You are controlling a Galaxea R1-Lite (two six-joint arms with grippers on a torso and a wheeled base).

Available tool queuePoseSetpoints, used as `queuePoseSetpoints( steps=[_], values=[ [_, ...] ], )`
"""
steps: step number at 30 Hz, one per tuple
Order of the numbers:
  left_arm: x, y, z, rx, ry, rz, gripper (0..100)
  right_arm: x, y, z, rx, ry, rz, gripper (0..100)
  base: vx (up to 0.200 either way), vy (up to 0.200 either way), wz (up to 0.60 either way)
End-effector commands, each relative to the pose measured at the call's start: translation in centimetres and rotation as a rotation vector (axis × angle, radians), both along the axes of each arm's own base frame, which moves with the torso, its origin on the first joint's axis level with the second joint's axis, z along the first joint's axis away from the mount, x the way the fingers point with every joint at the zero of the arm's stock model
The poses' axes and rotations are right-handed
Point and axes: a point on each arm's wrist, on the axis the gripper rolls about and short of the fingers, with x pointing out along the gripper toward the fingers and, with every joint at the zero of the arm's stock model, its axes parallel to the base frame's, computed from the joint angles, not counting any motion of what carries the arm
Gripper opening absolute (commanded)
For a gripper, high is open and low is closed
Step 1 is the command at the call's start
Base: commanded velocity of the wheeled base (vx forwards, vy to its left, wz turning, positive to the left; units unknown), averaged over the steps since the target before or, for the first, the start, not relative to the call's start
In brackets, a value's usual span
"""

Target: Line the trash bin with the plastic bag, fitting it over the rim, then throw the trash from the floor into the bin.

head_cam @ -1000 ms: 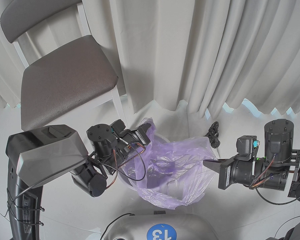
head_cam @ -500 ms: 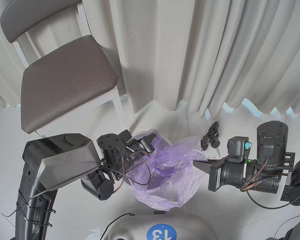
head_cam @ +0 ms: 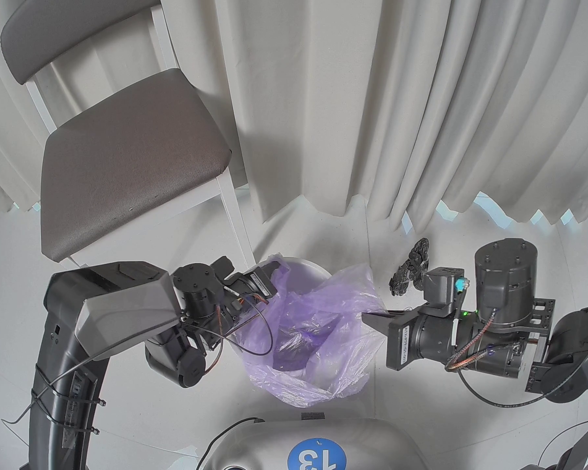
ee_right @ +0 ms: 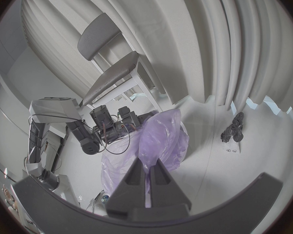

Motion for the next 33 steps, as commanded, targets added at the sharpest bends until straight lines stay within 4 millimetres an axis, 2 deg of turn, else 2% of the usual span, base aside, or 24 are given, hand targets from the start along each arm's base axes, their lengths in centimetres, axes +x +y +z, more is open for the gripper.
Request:
queuePoseSetpoints(
  steps=[1,6,8,10,12,17,21,24,29,33],
  values=[
    [-0.7,3.7,1.5,0.008,0.011,0.043,0,2.1,1.8,-1.5,-0.021,0.021,-0.003,0,0.000,0.000,0.00],
    [-1.3,4.8,1.7,0.016,0.030,0.062,0,3.7,3.1,-2.0,-0.021,0.021,-0.007,0,0.000,0.000,0.00],
    [-2.3,5.1,1.7,0.029,0.053,0.068,0,5.5,3.8,-3.2,-0.037,0.028,-0.024,0,0.000,0.000,0.00],
    [-2.5,5.2,1.9,0.031,0.056,0.068,0,6.1,4.0,-3.4,-0.038,0.027,-0.031,0,0.000,0.000,0.00],
    [-2.8,5.5,2.6,0.027,0.046,0.075,0,7.8,4.5,-3.4,-0.029,0.013,-0.046,0,0.000,0.000,0.00],
    [-3.8,6.1,4.7,0.014,0.017,0.082,0,10.2,5.6,-2.8,-0.013,-0.006,-0.063,0,0.000,0.000,0.00],
    [-4.8,6.0,5.9,0.010,0.000,0.071,0,12.2,6.0,-2.3,0.011,-0.043,-0.084,0,0.000,0.000,0.00],
    [-5.3,5.4,6.3,0.008,-0.008,0.054,0,13.3,6.0,-2.7,0.011,-0.053,-0.099,0,0.000,0.000,0.00],
    [-5.7,4.7,6.3,0.010,-0.006,0.065,0,14.2,5.9,-3.8,0.006,-0.045,-0.105,0,0.000,0.000,0.00],
    [-6.0,4.3,5.9,0.016,0.010,0.062,0,14.1,5.7,-4.0,0.000,-0.036,-0.107,0,0.000,0.000,0.00]
  ],
)
